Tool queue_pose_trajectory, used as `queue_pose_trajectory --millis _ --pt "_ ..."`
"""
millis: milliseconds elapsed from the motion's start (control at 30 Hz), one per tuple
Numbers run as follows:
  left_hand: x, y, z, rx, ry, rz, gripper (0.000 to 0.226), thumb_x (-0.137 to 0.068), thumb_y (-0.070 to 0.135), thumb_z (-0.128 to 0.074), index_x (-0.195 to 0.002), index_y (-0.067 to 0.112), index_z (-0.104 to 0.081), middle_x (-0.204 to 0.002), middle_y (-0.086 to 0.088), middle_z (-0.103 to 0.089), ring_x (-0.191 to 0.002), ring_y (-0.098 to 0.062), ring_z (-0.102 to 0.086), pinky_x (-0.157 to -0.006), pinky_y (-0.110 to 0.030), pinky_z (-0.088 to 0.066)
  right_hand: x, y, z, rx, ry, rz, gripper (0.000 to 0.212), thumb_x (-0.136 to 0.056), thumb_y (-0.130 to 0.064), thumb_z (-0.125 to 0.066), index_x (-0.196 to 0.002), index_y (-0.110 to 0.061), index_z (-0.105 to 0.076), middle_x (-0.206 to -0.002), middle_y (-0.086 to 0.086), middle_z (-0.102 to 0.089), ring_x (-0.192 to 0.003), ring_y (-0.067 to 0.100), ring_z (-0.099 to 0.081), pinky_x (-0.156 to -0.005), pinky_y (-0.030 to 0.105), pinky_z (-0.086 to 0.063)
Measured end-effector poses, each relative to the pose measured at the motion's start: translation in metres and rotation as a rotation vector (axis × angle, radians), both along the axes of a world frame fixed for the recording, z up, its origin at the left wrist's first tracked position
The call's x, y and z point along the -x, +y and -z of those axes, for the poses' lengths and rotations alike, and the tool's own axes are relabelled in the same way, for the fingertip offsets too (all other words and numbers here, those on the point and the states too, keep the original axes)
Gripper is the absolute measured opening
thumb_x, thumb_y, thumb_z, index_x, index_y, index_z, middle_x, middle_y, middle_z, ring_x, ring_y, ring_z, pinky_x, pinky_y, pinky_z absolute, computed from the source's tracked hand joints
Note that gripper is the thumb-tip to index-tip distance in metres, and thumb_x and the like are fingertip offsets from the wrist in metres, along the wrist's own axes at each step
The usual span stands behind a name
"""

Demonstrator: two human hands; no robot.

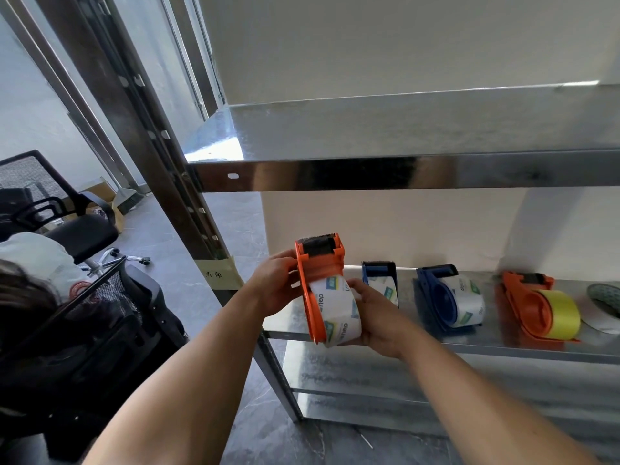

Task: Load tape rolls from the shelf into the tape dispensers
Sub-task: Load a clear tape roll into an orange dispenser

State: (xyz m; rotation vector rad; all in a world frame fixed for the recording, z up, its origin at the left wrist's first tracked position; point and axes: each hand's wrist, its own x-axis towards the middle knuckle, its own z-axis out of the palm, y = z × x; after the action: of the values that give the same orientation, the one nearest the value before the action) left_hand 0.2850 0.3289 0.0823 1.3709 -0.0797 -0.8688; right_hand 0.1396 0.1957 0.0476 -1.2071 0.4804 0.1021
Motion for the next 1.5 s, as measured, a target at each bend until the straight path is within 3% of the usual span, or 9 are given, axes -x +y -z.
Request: queue_pose_trajectory --millis 200,300,400,500,733,833,1000,1233,1500 --pt "-0.004 0.006 0.010 0.020 0.081 -0.035 0.021 -0.092 0.022 -0.048 -0.092 0.011 -0.065 -0.089 -0.008 -0.066 -0.090 -0.025 -0.060 -0.087 -0.040 -0.047 -0.009 0.003 -0.004 -0.092 -0.025 0.078 0.017 -0.100 -0.019 -0.050 -0.116 -0.025 -0.055 -0.108 0.014 -0.072 -0.097 0.041 -0.069 -0.086 0.063 -0.052" --pt "-0.003 0.008 0.015 0.001 0.022 -0.021 0.029 -0.095 0.031 -0.055 -0.106 0.007 -0.066 -0.096 -0.011 -0.071 -0.092 -0.025 -0.064 -0.084 -0.040 -0.051 -0.014 0.005 -0.002 -0.068 -0.018 0.108 0.016 -0.100 -0.016 -0.051 -0.113 -0.024 -0.057 -0.103 0.014 -0.072 -0.091 0.038 -0.071 -0.079 0.058 -0.057" --pt "0.001 0.009 0.024 0.038 -0.016 -0.028 0.035 -0.096 0.027 -0.056 -0.125 0.009 -0.061 -0.117 -0.021 -0.066 -0.108 -0.034 -0.062 -0.103 -0.052 -0.046 -0.020 0.008 -0.002 -0.088 -0.026 0.137 0.017 -0.099 -0.015 -0.053 -0.114 -0.022 -0.058 -0.100 0.012 -0.071 -0.087 0.035 -0.071 -0.077 0.057 -0.058" --pt "0.007 0.012 0.029 0.071 -0.021 -0.069 0.031 -0.101 0.018 -0.050 -0.130 0.013 -0.056 -0.113 -0.019 -0.066 -0.107 -0.033 -0.061 -0.106 -0.055 -0.042 -0.025 0.010 -0.001 -0.098 -0.027 0.156 0.018 -0.099 -0.013 -0.052 -0.111 -0.024 -0.060 -0.100 0.013 -0.071 -0.086 0.033 -0.071 -0.074 0.052 -0.060" --pt "0.008 0.012 0.037 0.038 0.025 -0.103 0.026 -0.103 0.026 -0.050 -0.125 0.030 -0.062 -0.106 -0.005 -0.072 -0.103 -0.028 -0.064 -0.089 -0.049 -0.053 -0.041 0.010 0.009 -0.064 0.018 0.219 0.033 -0.100 -0.015 -0.051 -0.124 -0.037 -0.054 -0.105 0.008 -0.071 -0.092 0.033 -0.070 -0.072 0.050 -0.060" --pt "0.009 0.012 0.043 0.030 0.008 -0.129 0.029 -0.105 0.030 -0.045 -0.128 0.027 -0.061 -0.112 -0.008 -0.070 -0.109 -0.030 -0.063 -0.097 -0.053 -0.050 -0.045 0.013 0.013 -0.052 0.030 0.233 0.033 -0.099 -0.018 -0.054 -0.126 -0.036 -0.051 -0.107 0.007 -0.070 -0.091 0.031 -0.070 -0.076 0.052 -0.060" --pt "0.008 0.014 0.054 -0.002 -0.037 -0.148 0.026 -0.106 0.026 -0.042 -0.117 0.024 -0.066 -0.103 -0.004 -0.073 -0.103 -0.025 -0.066 -0.085 -0.043 -0.057 -0.053 0.015 0.024 0.001 0.061 0.225 0.027 -0.100 -0.019 -0.051 -0.125 -0.029 -0.056 -0.108 0.010 -0.070 -0.093 0.032 -0.070 -0.076 0.053 -0.059" --pt "0.002 0.011 0.066 -0.089 -0.067 -0.068 0.025 -0.106 0.022 -0.044 -0.123 0.021 -0.063 -0.112 -0.007 -0.071 -0.102 -0.021 -0.068 -0.077 -0.033 -0.059 -0.067 0.014 0.045 0.095 0.171 0.199 0.025 -0.101 -0.027 -0.048 -0.119 -0.026 -0.065 -0.102 0.011 -0.073 -0.088 0.031 -0.073 -0.072 0.049 -0.061" --pt "-0.007 0.009 0.083 -0.181 -0.029 -0.035 0.025 -0.105 0.029 -0.045 -0.118 0.023 -0.065 -0.104 -0.006 -0.073 -0.094 -0.020 -0.070 -0.064 -0.030 -0.059 -0.077 0.011 0.060 0.178 0.282 0.161 0.028 -0.098 -0.034 -0.053 -0.123 -0.030 -0.064 -0.103 0.006 -0.073 -0.093 0.025 -0.070 -0.062 0.031 -0.058"
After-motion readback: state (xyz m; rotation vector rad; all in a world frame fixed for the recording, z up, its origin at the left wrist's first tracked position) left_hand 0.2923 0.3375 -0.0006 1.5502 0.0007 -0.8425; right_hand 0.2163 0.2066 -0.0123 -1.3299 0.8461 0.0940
